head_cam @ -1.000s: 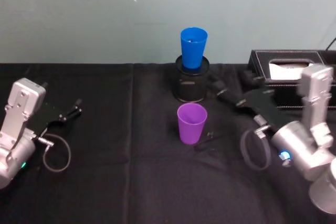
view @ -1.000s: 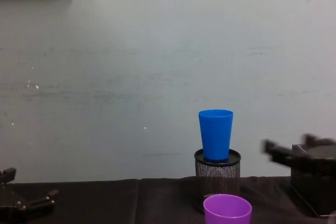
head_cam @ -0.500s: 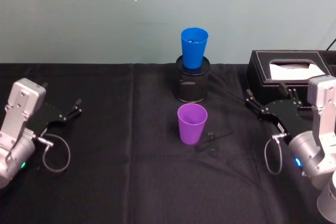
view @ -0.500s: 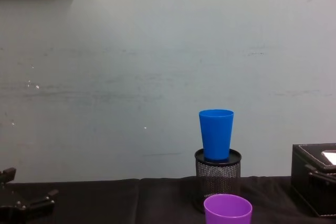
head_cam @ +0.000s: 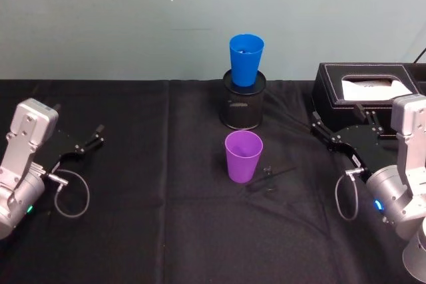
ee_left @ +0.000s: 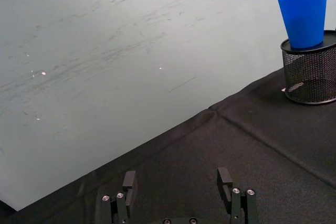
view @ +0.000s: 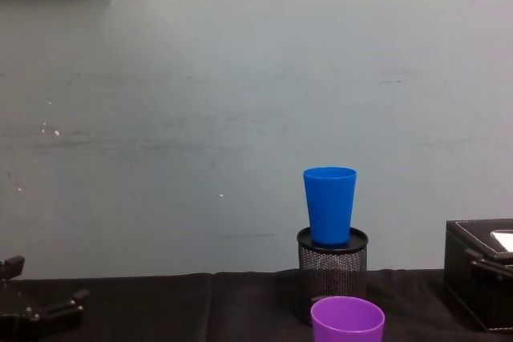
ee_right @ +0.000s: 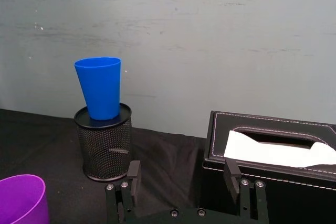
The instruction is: Pick up one cup with a gripper and tap it against the other cup.
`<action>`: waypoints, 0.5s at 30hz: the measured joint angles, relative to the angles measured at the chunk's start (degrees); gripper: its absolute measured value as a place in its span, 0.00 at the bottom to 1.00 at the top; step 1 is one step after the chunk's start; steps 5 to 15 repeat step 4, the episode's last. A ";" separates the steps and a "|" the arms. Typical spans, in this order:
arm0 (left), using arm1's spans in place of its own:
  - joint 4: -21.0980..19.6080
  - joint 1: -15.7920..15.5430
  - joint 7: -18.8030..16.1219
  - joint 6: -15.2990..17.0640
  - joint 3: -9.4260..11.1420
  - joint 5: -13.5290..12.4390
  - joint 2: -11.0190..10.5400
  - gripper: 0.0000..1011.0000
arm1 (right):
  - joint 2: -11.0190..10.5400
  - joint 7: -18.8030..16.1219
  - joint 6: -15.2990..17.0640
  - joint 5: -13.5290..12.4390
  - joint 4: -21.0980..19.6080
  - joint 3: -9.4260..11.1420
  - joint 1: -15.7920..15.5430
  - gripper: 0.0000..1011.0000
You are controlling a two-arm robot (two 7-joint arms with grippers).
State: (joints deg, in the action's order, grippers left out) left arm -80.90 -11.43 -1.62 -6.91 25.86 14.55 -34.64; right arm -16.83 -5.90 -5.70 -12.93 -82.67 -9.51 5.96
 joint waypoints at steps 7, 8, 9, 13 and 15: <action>0.00 0.00 0.00 0.00 0.00 0.00 0.00 0.99 | -0.02 -0.04 0.01 -0.06 -0.05 0.00 -0.02 0.99; 0.00 0.00 0.00 0.00 0.00 0.00 0.00 0.99 | -0.02 -0.04 0.01 -0.06 -0.05 0.00 -0.02 0.99; 0.00 0.00 0.00 0.00 0.00 0.00 0.00 0.99 | -0.02 -0.04 0.01 -0.06 -0.05 0.00 -0.02 0.99; 0.00 0.00 0.00 0.00 0.00 0.00 0.00 0.99 | -0.02 -0.04 0.01 -0.06 -0.05 0.00 -0.02 0.99; 0.00 0.00 0.00 0.00 0.00 0.00 0.00 0.99 | -0.02 -0.04 0.01 -0.06 -0.05 0.00 -0.02 0.99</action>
